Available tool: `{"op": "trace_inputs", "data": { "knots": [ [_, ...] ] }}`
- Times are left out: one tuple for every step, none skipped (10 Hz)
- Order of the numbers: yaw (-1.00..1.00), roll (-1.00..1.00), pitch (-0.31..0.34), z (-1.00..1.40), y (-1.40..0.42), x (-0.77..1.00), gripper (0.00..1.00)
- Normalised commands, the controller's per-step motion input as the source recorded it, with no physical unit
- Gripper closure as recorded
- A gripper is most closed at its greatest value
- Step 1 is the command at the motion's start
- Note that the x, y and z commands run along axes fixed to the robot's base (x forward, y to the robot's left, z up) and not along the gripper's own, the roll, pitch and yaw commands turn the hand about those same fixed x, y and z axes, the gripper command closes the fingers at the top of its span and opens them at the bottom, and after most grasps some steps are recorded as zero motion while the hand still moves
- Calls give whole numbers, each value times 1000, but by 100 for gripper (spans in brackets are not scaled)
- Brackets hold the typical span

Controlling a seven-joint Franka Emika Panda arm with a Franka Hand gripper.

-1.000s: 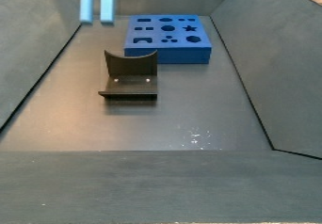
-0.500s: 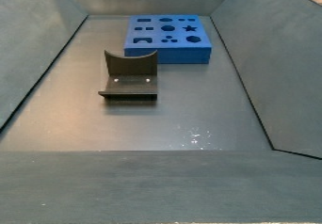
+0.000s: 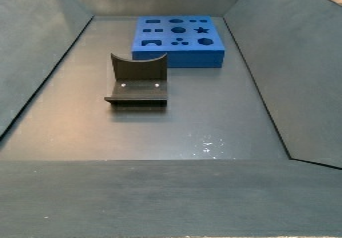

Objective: Pick up the square-circle object. Move up. Place the square-circle object on the fixture. Regrasp the square-circle object. Move to above the board. Insert the square-circle object.
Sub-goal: Move to above the board.

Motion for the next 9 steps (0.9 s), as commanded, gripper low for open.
{"op": "trace_inputs", "data": {
  "knots": [
    [1000,-408,-222,70,-212,-168,100],
    [1000,-401,-241,44,-143,-126,100],
    [1000,-384,-289,34,-55,-104,100],
    [1000,-363,-341,8,-11,-108,100],
    [1000,-347,-387,-4,16,-113,100],
    [1000,-324,-450,7,28,-118,100],
    [1000,-305,-497,-6,34,-118,100],
    [1000,-281,-550,-5,34,-112,100],
    [1000,-245,-624,-1,28,-103,100]
  ]
}}
